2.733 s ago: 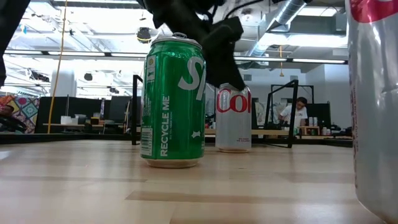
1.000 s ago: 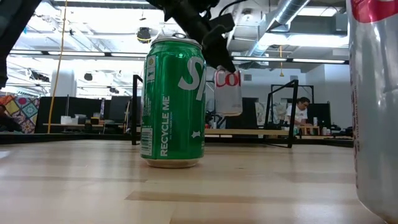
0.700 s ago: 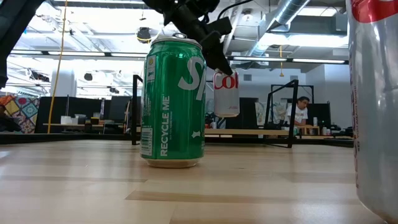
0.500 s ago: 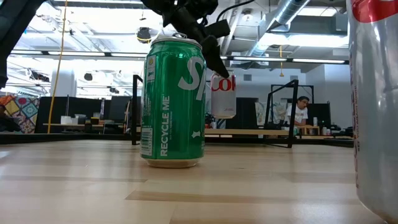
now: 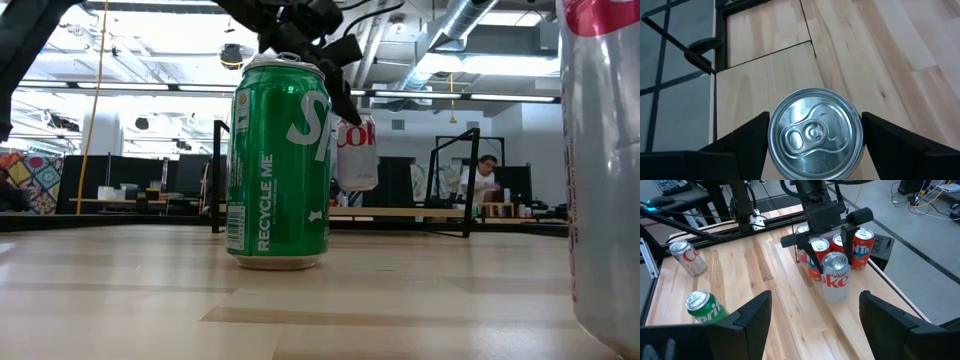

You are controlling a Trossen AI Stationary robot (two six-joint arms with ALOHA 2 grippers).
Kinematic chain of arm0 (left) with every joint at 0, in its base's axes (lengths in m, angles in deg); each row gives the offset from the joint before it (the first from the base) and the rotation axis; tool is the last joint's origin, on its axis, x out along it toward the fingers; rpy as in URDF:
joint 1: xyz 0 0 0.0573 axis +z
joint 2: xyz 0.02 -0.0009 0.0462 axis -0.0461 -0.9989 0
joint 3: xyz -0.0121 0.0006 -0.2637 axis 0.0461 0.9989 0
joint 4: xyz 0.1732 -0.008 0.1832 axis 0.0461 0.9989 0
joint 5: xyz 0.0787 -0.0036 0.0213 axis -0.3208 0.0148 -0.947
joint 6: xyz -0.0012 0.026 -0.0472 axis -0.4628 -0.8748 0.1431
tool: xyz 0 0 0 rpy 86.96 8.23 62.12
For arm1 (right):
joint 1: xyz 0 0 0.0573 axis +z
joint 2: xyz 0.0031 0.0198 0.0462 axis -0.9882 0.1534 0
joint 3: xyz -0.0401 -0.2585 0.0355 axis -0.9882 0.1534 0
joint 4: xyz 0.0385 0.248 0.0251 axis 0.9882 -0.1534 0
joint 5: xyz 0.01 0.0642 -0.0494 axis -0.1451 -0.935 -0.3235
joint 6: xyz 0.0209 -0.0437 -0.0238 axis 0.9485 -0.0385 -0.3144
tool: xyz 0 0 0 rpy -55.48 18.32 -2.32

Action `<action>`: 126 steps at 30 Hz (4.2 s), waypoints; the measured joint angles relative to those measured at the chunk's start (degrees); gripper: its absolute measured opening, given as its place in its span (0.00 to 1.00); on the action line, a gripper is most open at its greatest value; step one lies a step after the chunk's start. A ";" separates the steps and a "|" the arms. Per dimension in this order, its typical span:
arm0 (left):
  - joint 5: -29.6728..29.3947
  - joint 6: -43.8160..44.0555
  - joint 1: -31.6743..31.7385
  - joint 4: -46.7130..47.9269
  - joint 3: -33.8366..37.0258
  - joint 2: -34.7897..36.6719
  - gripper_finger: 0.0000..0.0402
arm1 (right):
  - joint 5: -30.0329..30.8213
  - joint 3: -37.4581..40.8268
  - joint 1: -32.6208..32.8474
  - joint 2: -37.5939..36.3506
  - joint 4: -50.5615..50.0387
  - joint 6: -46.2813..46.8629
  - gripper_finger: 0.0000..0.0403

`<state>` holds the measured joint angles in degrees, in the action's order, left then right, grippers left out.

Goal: Place canned beverage on shelf
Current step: Put the top right silver soda can on the shelf

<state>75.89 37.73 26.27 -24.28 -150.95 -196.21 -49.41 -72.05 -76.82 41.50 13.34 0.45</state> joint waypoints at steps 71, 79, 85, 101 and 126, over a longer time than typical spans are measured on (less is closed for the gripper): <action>-6.41 -0.45 0.55 -2.16 -0.02 0.78 0.84 | 0.57 0.03 4.88 4.51 -1.86 5.51 0.69; -7.85 4.28 -2.93 2.82 -5.44 8.56 0.84 | 7.28 0.03 0.33 12.52 1.92 -2.88 0.69; -9.92 9.96 -7.53 5.73 -10.21 16.29 0.84 | -0.71 0.03 -8.13 20.22 14.96 -14.12 0.69; -13.19 17.81 -17.26 17.08 -10.75 31.39 0.84 | -16.98 0.03 -23.12 36.70 24.95 -28.47 0.77; -14.61 21.17 -17.24 20.08 -10.62 29.99 0.84 | -19.52 -0.32 -28.84 46.73 30.25 -29.39 0.84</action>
<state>61.28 58.90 9.04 -4.20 -161.57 -166.22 -68.93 -72.37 -105.66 88.23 43.58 -28.95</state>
